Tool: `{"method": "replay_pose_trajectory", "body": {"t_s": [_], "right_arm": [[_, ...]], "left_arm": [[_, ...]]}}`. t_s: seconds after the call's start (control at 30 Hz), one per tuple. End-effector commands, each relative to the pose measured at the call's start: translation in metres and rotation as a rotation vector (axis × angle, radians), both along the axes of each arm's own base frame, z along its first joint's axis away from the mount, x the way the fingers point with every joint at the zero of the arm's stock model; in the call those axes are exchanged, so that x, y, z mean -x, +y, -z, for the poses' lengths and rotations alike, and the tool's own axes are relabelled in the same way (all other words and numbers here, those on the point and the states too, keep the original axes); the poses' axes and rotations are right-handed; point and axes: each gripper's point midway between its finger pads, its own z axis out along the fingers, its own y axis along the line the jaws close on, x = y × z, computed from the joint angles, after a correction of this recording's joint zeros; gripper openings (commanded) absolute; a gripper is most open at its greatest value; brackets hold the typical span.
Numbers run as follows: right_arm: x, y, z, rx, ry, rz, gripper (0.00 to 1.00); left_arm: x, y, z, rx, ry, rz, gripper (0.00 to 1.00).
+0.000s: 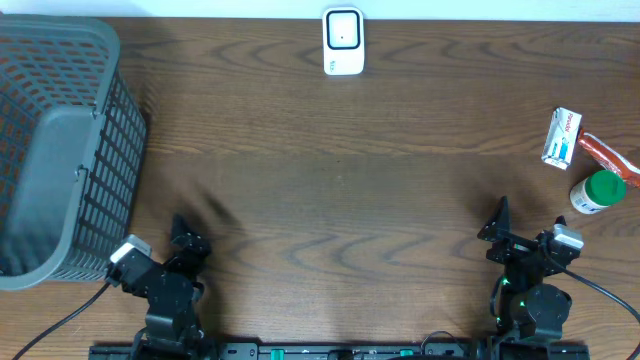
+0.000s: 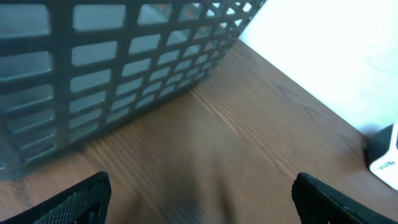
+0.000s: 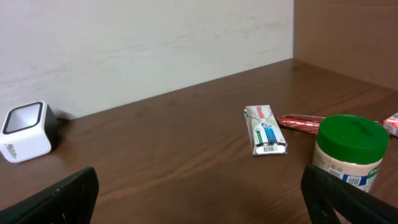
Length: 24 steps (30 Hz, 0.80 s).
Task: Scan the item barcode
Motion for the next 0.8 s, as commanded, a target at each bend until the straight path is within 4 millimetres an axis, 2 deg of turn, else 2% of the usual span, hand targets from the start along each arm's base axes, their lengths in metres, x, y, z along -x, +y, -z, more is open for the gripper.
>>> {"method": "replay_pose_trajectory", "body": {"t_s": [0.0, 0.13, 0.43, 0.67, 0.77], "right_arm": [[-0.001, 0.004, 0.001, 0.009, 0.004, -0.019, 0.99], [-0.001, 0.004, 0.001, 0.009, 0.004, -0.019, 0.99], [-0.001, 0.004, 0.001, 0.009, 0.004, -0.019, 0.99], [-0.001, 0.004, 0.001, 0.009, 0.004, -0.019, 0.99], [-0.001, 0.004, 0.001, 0.009, 0.004, -0.019, 0.99]], "left_arm": [[0.005, 0.017, 0.000, -0.021, -0.013, -0.096, 0.94], [0.001, 0.030, -0.016, 0.002, -0.113, -0.161, 0.94], [-0.009, 0.044, -0.020, -0.018, -0.221, -0.188, 0.94], [-0.028, 0.010, -0.016, -0.259, -0.103, 0.110, 0.93], [-0.028, 0.009, -0.015, -0.292, -0.087, 0.126, 0.93]]}}
